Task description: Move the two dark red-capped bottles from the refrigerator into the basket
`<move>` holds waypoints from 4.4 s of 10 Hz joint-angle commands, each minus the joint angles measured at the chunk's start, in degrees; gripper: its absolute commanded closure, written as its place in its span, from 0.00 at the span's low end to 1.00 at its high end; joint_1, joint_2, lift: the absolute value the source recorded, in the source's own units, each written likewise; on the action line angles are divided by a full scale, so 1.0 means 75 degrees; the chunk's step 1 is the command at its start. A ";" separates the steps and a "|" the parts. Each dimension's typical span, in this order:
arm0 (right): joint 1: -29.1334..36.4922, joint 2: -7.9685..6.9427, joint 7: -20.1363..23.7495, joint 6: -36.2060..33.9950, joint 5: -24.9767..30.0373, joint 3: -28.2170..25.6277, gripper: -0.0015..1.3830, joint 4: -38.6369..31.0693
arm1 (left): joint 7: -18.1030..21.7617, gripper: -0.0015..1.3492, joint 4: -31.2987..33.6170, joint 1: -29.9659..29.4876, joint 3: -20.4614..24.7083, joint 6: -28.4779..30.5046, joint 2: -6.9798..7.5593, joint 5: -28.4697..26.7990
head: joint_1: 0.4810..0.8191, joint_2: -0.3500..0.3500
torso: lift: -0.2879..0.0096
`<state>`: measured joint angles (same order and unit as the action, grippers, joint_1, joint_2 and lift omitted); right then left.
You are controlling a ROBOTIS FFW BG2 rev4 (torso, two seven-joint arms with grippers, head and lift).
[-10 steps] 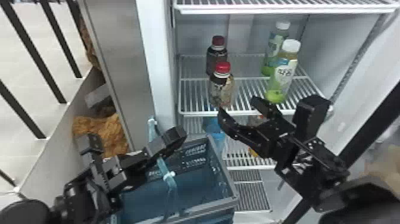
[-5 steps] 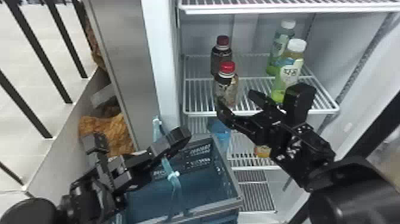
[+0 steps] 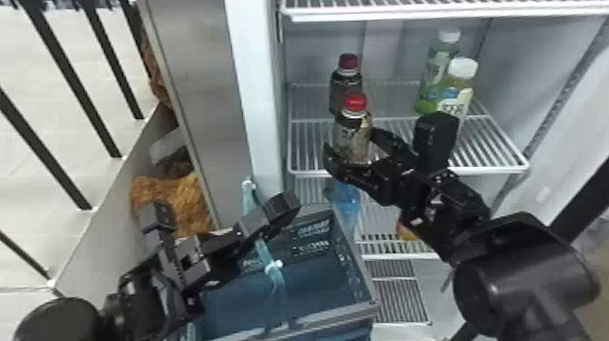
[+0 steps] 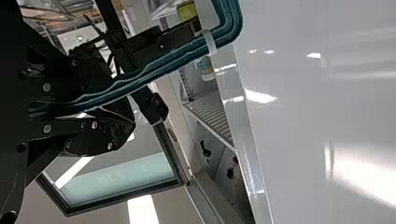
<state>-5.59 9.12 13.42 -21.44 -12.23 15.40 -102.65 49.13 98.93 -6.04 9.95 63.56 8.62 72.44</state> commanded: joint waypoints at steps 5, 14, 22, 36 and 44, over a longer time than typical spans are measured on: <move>-0.0361 -0.0079 -0.0126 -0.0009 -0.0091 0.0019 0.68 0.0534 | 0.0000 0.89 0.0000 0.0000 0.0015 0.0000 0.0010 0.0015 | 0.63 0.54 | 0.85; 0.1326 0.0308 -0.0149 -0.0478 -0.0060 -0.0438 0.93 -0.1978 | 0.0000 0.89 0.0000 0.0000 -0.0016 0.0000 0.0010 0.0000 | 0.63 0.52 | 0.85; 0.3051 0.0554 0.0355 -0.1772 -0.0822 -0.0469 0.93 -0.3891 | -0.0023 0.89 0.0000 0.0037 -0.0046 0.0000 -0.0001 0.0000 | 0.63 0.55 | 0.85; 0.3445 0.0648 0.0835 -0.2803 -0.1508 -0.0286 0.08 -0.3891 | -0.0035 0.89 0.0000 0.0019 -0.0031 0.0000 -0.0036 0.0030 | 0.63 0.68 | 0.85; 0.2995 0.0390 0.0308 -0.0665 -0.1066 -0.1139 0.08 -0.3647 | -0.0035 0.89 0.0000 -0.0019 -0.0031 0.0000 -0.0036 0.0076 | 0.63 0.53 | 0.85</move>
<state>17.51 12.23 15.85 -27.69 -20.36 7.07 -130.57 48.87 98.93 -6.17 9.71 63.56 8.35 72.99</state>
